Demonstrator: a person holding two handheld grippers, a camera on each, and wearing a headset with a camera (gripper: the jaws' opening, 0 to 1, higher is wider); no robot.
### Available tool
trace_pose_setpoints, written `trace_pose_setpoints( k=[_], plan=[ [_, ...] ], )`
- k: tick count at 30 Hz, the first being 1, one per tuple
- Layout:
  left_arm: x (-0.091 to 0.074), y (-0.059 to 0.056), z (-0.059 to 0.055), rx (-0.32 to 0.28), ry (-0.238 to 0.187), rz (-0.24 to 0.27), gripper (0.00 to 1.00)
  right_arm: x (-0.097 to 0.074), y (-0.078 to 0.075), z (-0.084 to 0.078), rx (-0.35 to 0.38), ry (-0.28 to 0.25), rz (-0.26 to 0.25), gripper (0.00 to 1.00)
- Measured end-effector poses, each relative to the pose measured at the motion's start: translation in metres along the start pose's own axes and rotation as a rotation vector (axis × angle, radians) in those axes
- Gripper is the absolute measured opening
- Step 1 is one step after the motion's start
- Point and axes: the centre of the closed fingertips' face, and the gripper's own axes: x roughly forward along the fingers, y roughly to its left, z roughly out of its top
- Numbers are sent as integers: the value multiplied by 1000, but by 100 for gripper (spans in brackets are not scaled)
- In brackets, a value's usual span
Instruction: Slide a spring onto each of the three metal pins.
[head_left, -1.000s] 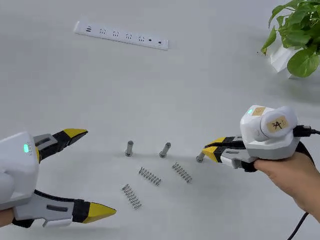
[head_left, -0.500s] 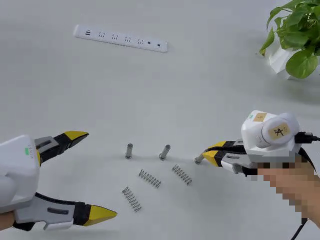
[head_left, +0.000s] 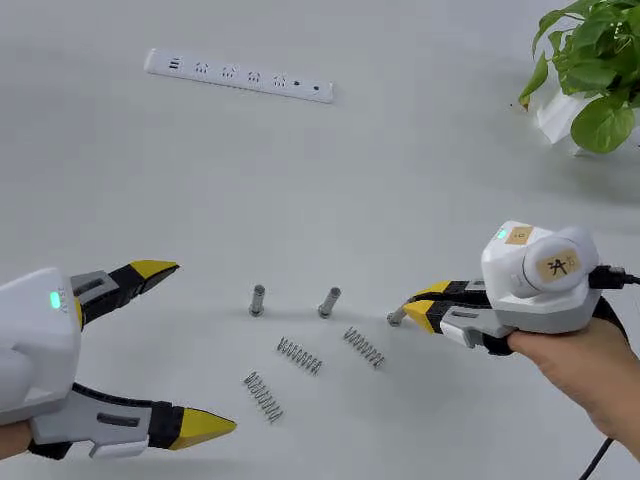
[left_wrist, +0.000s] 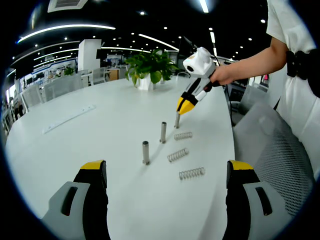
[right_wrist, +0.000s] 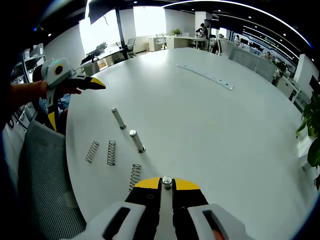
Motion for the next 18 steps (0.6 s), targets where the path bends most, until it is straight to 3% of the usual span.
trace_pose_setpoints(
  k=[18],
  plan=[
    [1, 0, 0, -1, 1, -1, 99, 0, 0, -1, -1, -2, 2, 7]
  ],
)
